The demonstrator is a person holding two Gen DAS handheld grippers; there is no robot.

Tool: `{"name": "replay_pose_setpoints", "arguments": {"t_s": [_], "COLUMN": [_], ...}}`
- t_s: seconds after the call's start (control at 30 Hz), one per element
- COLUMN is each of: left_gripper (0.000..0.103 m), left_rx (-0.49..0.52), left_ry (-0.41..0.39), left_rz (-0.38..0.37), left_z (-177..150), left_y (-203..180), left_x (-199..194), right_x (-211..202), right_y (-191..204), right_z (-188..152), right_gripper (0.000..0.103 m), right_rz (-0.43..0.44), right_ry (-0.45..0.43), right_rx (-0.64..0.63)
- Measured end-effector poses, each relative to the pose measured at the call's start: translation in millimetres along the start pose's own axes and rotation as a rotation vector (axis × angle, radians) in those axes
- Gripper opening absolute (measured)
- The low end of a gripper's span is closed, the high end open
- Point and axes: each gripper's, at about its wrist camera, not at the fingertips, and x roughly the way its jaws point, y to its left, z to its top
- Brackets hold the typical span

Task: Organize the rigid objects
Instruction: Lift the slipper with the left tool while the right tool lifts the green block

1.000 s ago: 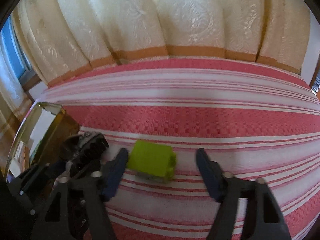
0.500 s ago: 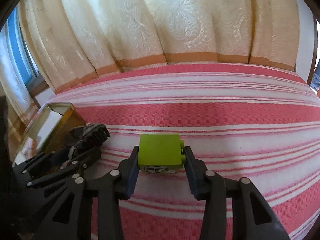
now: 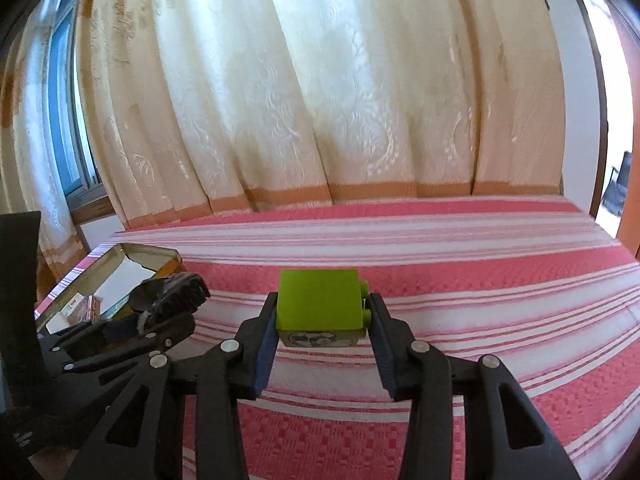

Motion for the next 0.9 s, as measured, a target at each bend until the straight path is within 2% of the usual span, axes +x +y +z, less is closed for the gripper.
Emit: {"name": "replay_pose_setpoints", "arguments": {"t_s": [0.17,0.4,0.9], "left_gripper": [0.042,0.042,0.042], "left_rx": [0.021,0.031,0.012], "left_ry": [-0.057,-0.11,-0.148], "left_rz": [0.018,0.029,0.033], "left_z": [-4.5,-11.4,-21.2], "left_y": [1.1,3.2,9.1], "left_x": [-15.2,-33.3,-52.3], "right_x": [-11.8,-22.7,-37.7], "right_y": [9.5,10.3,17.3], "right_z": [-1.8,-6.6,-13.3], "right_gripper": [0.045,0.045,0.045], "right_rz": [-0.019,-0.012,0.004], "right_ry": [-0.043,-0.061,-0.095], "right_rx": [-0.046,-0.036,-0.056]}}
